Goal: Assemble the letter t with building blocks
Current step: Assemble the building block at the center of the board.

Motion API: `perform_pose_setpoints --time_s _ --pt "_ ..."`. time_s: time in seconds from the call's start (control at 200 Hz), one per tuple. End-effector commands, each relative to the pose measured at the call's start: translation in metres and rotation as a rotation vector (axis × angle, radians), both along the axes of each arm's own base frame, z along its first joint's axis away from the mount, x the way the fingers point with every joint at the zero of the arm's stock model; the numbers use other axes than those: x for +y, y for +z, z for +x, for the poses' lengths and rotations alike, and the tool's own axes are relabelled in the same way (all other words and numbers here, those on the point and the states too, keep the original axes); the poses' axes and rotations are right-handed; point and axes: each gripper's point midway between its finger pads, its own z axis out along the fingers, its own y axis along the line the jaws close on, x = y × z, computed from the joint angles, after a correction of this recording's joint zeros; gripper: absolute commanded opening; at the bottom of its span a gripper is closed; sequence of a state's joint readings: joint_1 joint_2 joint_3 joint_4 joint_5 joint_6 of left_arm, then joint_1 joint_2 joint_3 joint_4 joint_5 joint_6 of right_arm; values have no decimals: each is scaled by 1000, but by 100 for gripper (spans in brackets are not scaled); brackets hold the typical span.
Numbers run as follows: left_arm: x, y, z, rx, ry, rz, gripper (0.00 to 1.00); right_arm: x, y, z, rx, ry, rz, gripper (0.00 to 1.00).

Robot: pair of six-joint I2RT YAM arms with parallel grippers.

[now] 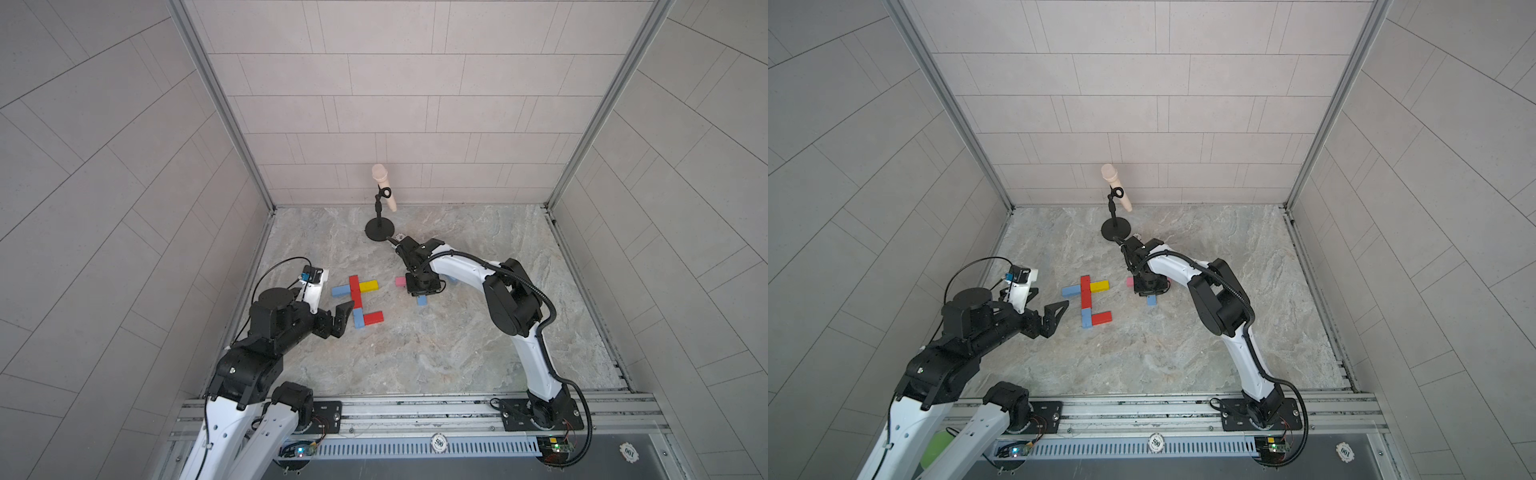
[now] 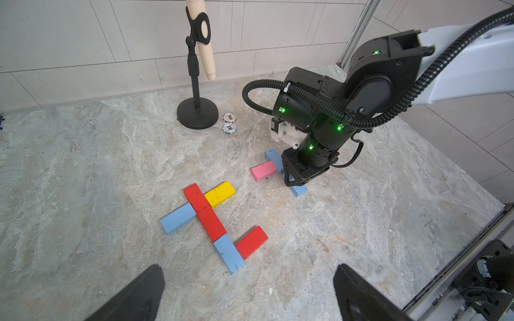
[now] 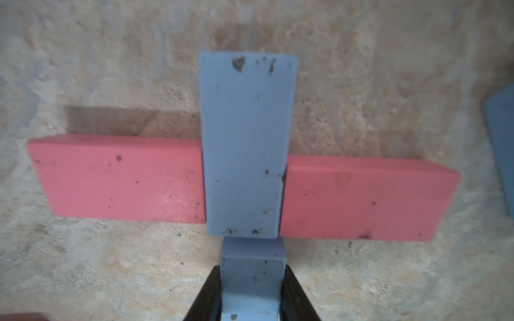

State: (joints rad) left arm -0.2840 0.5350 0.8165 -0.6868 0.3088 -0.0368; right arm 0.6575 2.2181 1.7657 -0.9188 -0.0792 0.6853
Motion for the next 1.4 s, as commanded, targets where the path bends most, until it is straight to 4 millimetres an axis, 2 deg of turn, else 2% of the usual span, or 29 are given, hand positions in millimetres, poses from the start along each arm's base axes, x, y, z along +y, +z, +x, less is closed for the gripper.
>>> perform_pose_setpoints --time_s 0.0,1.397 --pt "0 -2 1 4 2 6 100 -3 -8 3 11 -22 -18 20" --pt "0 -10 4 23 -1 23 100 -9 -20 11 29 -69 -20 24"
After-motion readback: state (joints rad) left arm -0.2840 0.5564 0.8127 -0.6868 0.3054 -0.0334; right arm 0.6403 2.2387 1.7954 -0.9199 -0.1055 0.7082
